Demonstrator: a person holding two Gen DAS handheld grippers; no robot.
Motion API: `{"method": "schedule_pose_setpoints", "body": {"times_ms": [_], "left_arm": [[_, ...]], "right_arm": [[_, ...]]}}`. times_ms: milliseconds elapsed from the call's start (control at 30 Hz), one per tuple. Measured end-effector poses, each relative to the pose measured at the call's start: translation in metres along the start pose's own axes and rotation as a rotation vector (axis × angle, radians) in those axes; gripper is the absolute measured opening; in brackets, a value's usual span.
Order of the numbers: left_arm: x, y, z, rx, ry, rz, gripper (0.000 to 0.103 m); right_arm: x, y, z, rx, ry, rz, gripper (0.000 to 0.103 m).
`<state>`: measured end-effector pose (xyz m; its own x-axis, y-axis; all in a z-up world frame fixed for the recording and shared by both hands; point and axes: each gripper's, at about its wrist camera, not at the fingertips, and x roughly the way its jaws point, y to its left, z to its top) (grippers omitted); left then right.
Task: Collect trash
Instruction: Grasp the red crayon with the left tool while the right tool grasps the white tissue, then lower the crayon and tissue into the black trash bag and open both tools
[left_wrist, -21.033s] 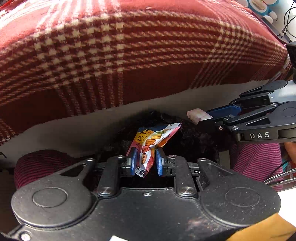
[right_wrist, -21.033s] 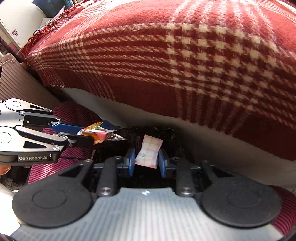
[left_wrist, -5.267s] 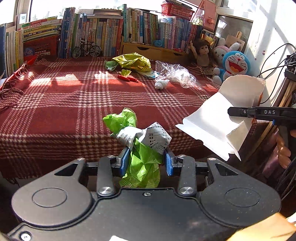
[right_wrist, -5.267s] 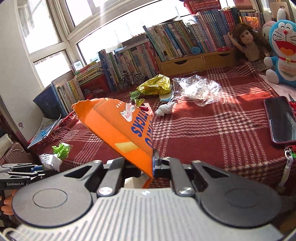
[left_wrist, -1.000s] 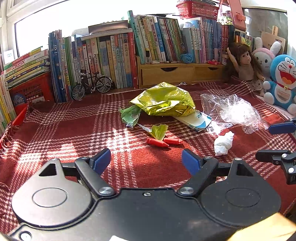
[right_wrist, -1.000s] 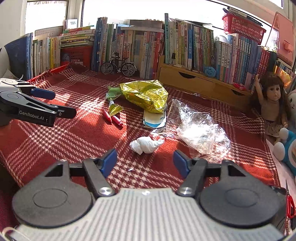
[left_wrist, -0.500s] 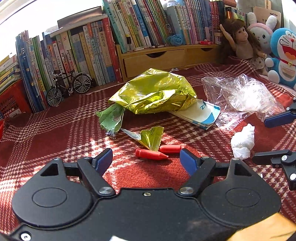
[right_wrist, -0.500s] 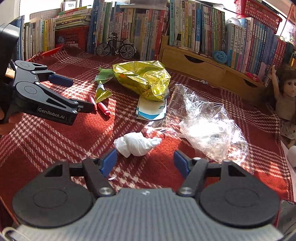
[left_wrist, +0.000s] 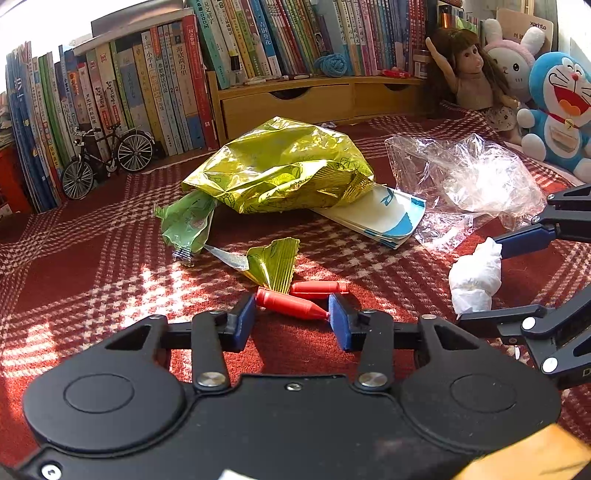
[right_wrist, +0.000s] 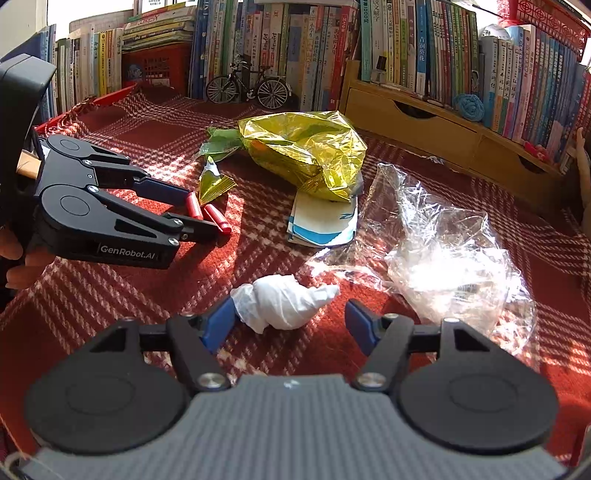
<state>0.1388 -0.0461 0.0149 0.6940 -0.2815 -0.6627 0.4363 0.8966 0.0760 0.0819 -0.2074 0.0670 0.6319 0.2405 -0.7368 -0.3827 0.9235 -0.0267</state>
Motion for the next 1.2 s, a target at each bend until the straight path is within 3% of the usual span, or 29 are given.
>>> {"method": "schedule_pose_setpoints", "body": {"times_ms": [233, 533, 1200], "left_arm": [[-0.014, -0.003, -0.004, -0.003, -0.01, -0.006, 0.042], [-0.041, -0.004, -0.007, -0.024, -0.04, 0.0, 0.042], [-0.148, -0.02, -0.033, -0.032, -0.105, 0.0, 0.042]], "right_arm": [[-0.006, 0.003, -0.003, 0.011, -0.014, 0.01, 0.058], [-0.02, 0.005, -0.007, 0.019, -0.027, 0.004, 0.05], [-0.099, 0.027, -0.026, 0.029, -0.087, -0.001, 0.049]]}}
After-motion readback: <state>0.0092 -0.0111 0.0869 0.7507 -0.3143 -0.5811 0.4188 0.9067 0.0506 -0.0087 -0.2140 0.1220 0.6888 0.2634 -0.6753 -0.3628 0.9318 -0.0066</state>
